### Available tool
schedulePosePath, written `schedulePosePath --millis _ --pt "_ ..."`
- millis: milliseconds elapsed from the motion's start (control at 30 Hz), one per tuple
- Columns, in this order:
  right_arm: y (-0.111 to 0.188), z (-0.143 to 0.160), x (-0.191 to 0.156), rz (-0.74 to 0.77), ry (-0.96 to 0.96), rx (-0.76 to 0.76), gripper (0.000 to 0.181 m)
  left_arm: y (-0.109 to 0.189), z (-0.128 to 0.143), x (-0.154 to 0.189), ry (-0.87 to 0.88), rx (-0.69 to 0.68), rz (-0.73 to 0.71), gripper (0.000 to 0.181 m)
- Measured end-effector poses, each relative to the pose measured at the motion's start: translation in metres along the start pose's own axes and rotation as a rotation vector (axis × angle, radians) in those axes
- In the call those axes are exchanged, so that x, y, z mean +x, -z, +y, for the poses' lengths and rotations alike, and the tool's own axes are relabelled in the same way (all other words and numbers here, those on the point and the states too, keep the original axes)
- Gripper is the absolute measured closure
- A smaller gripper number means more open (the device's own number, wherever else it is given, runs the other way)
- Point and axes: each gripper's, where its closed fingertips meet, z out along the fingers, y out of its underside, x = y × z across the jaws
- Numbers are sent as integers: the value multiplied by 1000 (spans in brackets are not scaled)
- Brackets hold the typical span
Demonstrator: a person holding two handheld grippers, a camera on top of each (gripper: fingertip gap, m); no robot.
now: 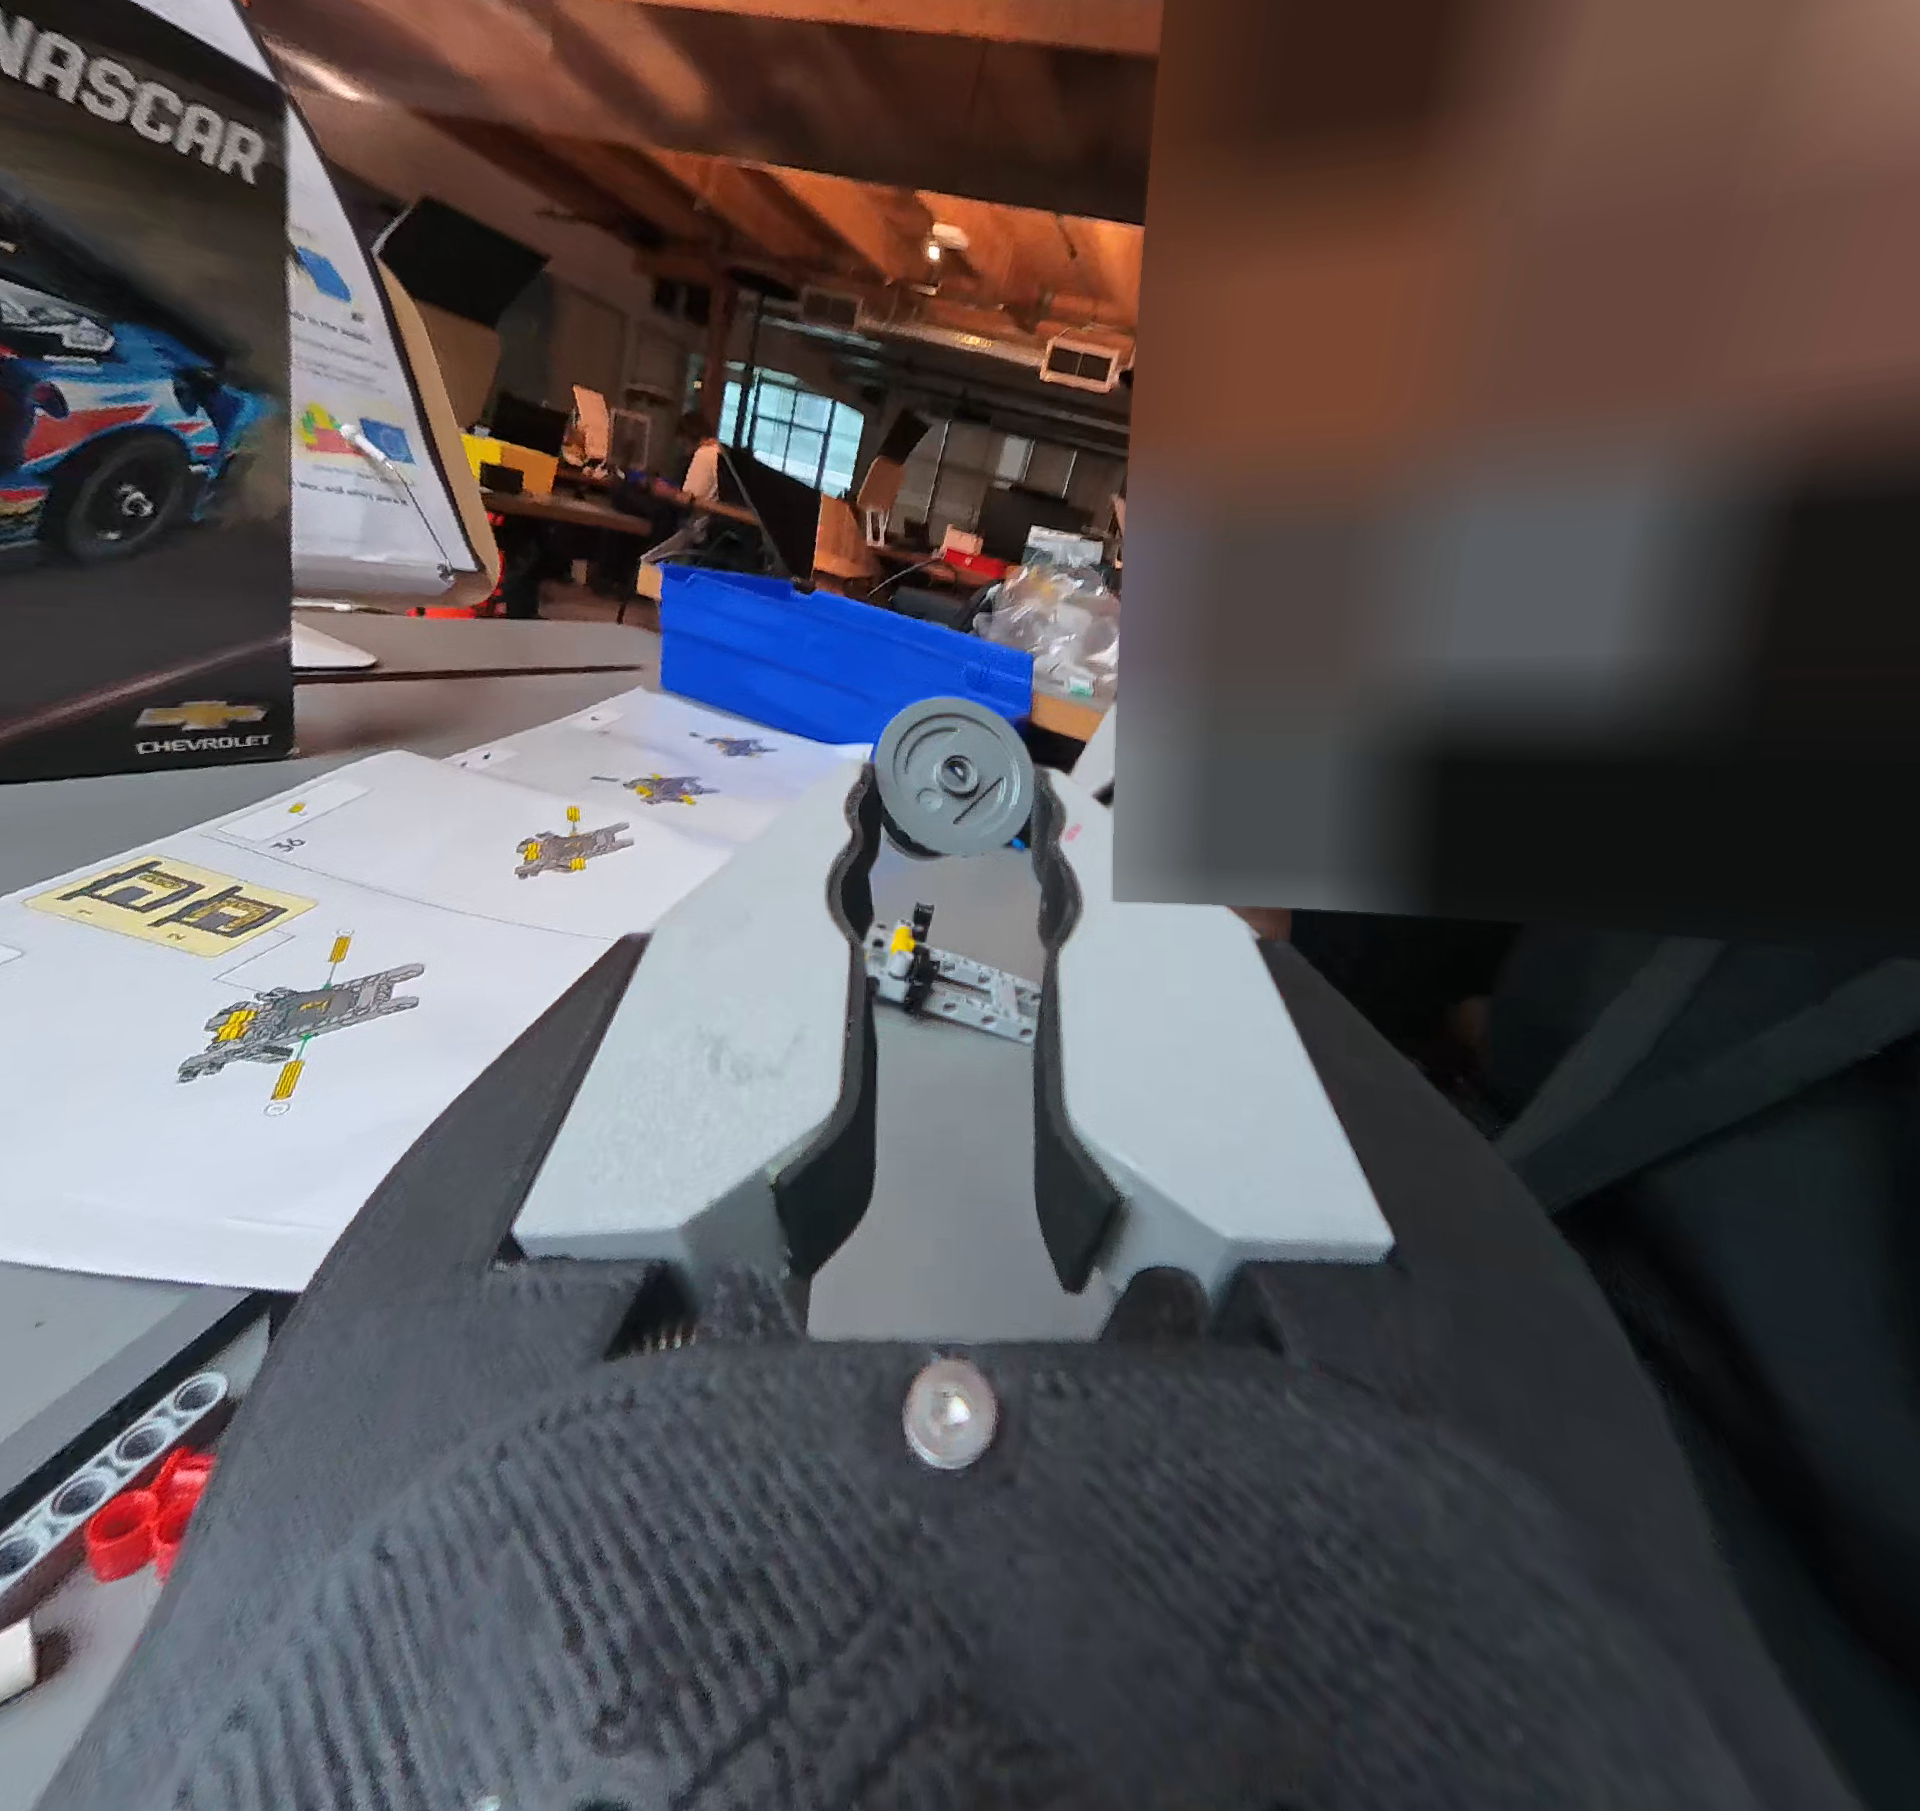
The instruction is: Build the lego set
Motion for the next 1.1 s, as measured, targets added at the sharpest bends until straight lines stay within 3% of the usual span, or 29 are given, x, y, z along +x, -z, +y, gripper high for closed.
schedulePosePath --millis 400,1100 --pt "-5 -26 3 53 150 43 181 -11 7 29 -119 -14 124 155" --pt "-10 -25 -17 80 401 6 181 -17 20 43 -238 -73 161 155"
